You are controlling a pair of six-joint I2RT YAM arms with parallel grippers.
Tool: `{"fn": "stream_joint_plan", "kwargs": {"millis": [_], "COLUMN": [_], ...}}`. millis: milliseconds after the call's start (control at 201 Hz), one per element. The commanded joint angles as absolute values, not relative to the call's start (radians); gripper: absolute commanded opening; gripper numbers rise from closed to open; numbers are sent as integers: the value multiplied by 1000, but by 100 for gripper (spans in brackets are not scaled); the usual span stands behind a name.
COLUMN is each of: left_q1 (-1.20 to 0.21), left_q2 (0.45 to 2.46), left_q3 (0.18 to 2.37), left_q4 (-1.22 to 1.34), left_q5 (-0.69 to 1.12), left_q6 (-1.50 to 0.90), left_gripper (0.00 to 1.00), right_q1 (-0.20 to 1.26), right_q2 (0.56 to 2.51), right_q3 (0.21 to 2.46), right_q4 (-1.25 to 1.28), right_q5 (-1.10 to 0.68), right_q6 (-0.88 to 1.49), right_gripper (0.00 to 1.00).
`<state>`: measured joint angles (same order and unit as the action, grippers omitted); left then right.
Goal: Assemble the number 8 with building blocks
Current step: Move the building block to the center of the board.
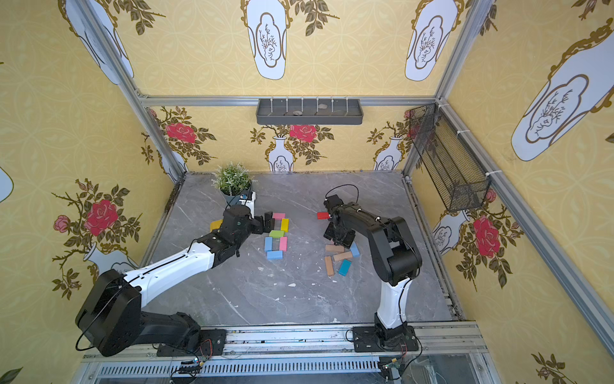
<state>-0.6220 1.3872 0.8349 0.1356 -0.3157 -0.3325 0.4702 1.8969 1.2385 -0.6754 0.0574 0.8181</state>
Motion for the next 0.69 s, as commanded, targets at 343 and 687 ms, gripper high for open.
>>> {"fn": "stream_joint_plan", "kwargs": {"millis": [343,687], "left_q1": [-621,-621], "left_q2": [1391,1394], "left_q3": [841,841], "left_q4": [143,142], "left_q5": [-327,-329], "left_q6": [-326,-326], "left_gripper": [100,100], "right_q1": [505,567], "right_q2": [1963,2084], "right_q3": [1307,1461], "right_q4": [-653,-673], "right_q5": [30,0], "right_q6": [830,820], "right_gripper": [47,49]}}
